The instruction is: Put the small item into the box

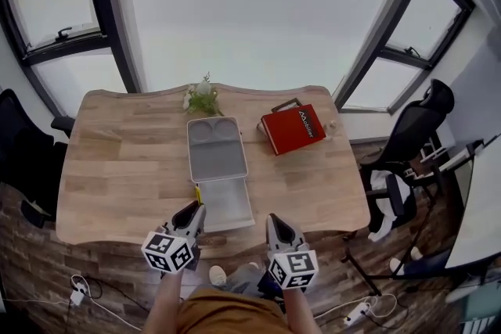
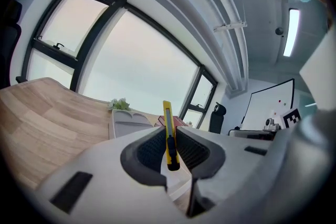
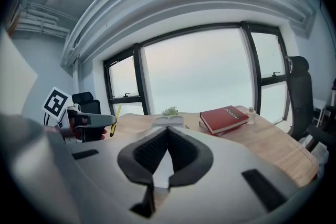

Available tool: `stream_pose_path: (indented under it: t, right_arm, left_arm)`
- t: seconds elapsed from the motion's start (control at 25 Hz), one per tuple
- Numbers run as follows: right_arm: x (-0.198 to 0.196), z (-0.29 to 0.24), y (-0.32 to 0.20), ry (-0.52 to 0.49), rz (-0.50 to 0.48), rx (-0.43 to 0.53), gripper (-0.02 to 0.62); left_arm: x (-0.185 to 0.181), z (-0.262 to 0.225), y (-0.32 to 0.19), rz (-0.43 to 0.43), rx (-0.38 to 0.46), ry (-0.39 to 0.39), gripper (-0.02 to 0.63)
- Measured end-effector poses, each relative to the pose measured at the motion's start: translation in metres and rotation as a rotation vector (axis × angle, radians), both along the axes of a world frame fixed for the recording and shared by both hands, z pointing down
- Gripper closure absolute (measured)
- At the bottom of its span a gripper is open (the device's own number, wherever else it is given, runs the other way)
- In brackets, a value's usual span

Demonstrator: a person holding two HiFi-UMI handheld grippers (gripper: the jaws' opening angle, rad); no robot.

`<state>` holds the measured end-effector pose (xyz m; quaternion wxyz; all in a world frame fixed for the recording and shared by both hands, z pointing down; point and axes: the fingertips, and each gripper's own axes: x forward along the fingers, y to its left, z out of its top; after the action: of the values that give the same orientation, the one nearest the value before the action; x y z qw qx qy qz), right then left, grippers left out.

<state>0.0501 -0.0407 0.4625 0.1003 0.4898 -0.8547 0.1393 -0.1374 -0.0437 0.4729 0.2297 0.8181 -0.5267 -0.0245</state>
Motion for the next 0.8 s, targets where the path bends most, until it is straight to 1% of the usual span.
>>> stream_pose_path:
  t: [0.24, 0.52, 0.8]
  right_arm:
    - [-0.001, -0.009, -0.020, -0.005, 0.017, 0.034, 0.591]
    - [-0.007, -0.017, -0.049, -0.023, -0.006, 0.062, 0.591]
    - [-0.006, -0.004, -0.064, -0.025, -0.015, 0.024, 0.591]
  left_arm:
    - [0.000, -0.001, -0.018, 0.011, 0.009, -0.002, 0.545]
    - [-0.008, -0.005, -0.044, -0.006, 0.025, -0.007, 0.545]
    - [-0.011, 0.002, -0.052, -0.018, 0.004, -0.020, 0.545]
